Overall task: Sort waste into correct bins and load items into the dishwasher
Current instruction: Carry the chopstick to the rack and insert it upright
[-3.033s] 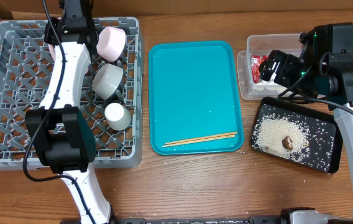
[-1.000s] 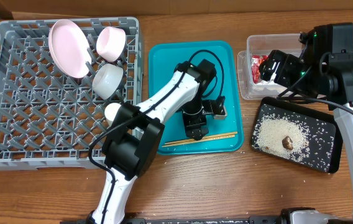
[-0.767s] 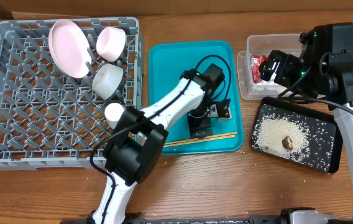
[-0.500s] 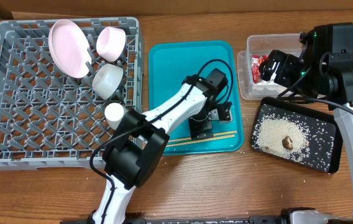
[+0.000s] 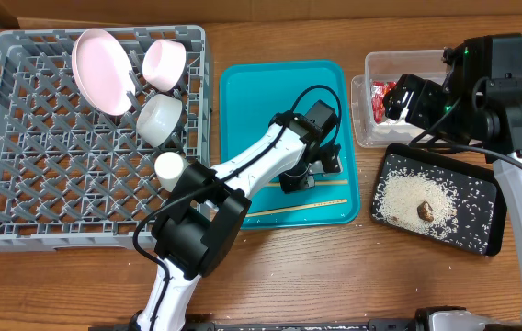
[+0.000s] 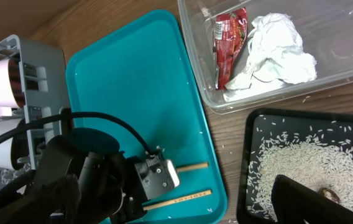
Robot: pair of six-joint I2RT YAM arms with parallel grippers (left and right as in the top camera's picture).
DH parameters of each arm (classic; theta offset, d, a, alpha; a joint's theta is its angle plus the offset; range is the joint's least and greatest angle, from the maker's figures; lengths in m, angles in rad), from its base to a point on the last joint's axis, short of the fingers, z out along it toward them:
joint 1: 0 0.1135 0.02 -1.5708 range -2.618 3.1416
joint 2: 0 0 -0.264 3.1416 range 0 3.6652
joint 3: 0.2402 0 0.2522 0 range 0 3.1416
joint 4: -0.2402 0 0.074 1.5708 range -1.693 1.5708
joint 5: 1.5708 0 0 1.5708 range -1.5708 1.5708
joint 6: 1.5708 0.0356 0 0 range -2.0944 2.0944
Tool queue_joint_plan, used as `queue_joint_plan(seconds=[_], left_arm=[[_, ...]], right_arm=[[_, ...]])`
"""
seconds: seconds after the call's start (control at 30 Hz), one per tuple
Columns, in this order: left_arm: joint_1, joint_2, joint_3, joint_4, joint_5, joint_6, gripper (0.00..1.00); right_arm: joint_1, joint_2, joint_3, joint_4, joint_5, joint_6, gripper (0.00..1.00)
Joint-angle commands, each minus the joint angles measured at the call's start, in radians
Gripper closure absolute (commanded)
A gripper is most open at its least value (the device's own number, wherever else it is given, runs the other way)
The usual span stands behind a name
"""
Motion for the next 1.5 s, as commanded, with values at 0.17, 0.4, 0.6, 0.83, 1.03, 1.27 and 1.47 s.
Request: queue_joint_plan(seconds=[0.17, 0.4, 0.6, 0.83, 1.03, 1.27, 1.47], left_arm=[[0.002, 0.045, -0.038, 0.034, -0.01, -0.013, 0.96], [0.047, 0.026, 0.032, 0.009, -0.093, -0.168, 0.96], [0.183, -0.066, 0.193, -0.061, -0.013, -0.423, 0.96], [0.362, -0.251, 0.302, -0.111, 0.032, -0.633, 0.96], [0.483, -0.405, 0.302, -0.174, -0.035, -0.7, 0.96], [0.654, -0.424, 0.204, -0.299, -0.258, -0.827, 0.96], [0.764, -0.424, -0.025, -0.11, -0.198, -0.804, 0.96]], right_arm=[[-0.003, 0.005, 0.012, 0.005, -0.001, 0.0, 0.0], [-0.003, 0.005, 0.012, 0.005, -0.001, 0.0, 0.0], [-0.003, 0.005, 0.012, 0.005, -0.002, 0.0, 0.0], [-0.003, 0.005, 0.012, 0.005, -0.002, 0.0, 0.0], [-0.003, 0.005, 0.012, 0.005, -0.002, 0.0, 0.0], [-0.003, 0.005, 0.012, 0.005, -0.002, 0.0, 0.0], [-0.003, 0.005, 0.012, 0.005, -0.002, 0.0, 0.0]])
